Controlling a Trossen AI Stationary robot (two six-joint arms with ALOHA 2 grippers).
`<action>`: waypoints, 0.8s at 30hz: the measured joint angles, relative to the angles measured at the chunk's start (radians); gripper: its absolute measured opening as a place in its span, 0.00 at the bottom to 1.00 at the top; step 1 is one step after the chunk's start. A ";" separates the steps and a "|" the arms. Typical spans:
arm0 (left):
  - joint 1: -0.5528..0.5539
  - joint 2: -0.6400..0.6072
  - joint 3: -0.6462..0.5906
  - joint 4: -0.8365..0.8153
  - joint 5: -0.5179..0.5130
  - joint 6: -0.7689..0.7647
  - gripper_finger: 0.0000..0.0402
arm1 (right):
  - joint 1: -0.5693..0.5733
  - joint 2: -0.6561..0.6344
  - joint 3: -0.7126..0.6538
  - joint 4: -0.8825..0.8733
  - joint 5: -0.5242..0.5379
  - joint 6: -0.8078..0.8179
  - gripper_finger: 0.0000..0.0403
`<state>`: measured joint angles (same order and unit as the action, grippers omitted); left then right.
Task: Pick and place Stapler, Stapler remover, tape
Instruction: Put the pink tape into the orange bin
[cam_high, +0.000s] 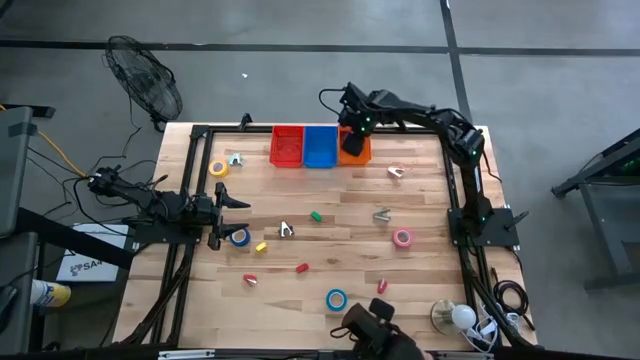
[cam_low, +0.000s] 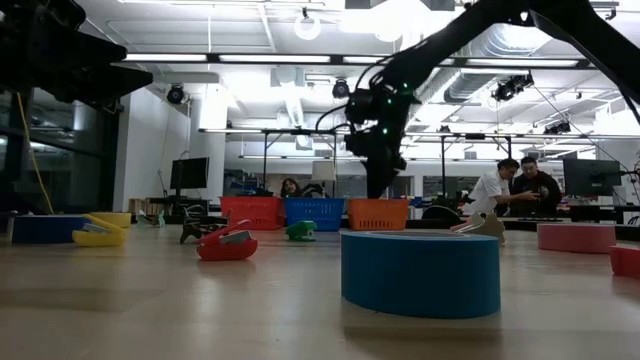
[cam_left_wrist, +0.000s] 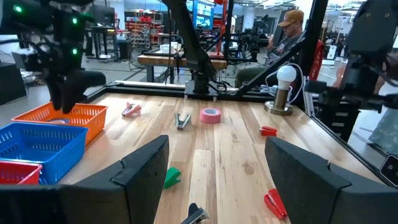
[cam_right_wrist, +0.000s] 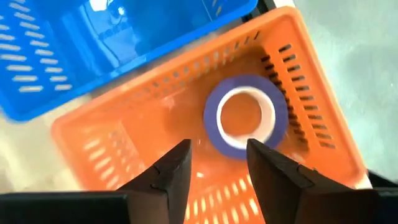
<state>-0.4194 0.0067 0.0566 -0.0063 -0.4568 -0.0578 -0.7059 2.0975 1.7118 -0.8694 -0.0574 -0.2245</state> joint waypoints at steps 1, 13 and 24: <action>0.000 0.000 0.000 0.000 0.000 0.000 0.65 | 0.000 0.000 0.020 -0.031 0.004 0.000 0.36; 0.000 0.000 0.000 0.000 0.000 0.000 0.65 | 0.000 0.000 0.198 -0.288 0.006 0.068 0.36; 0.000 0.000 0.000 0.000 0.000 0.000 0.65 | 0.006 0.000 0.207 -0.446 0.006 0.094 0.36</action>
<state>-0.4194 0.0067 0.0566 -0.0063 -0.4568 -0.0576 -0.7003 2.0972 1.9190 -1.3156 -0.0518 -0.1306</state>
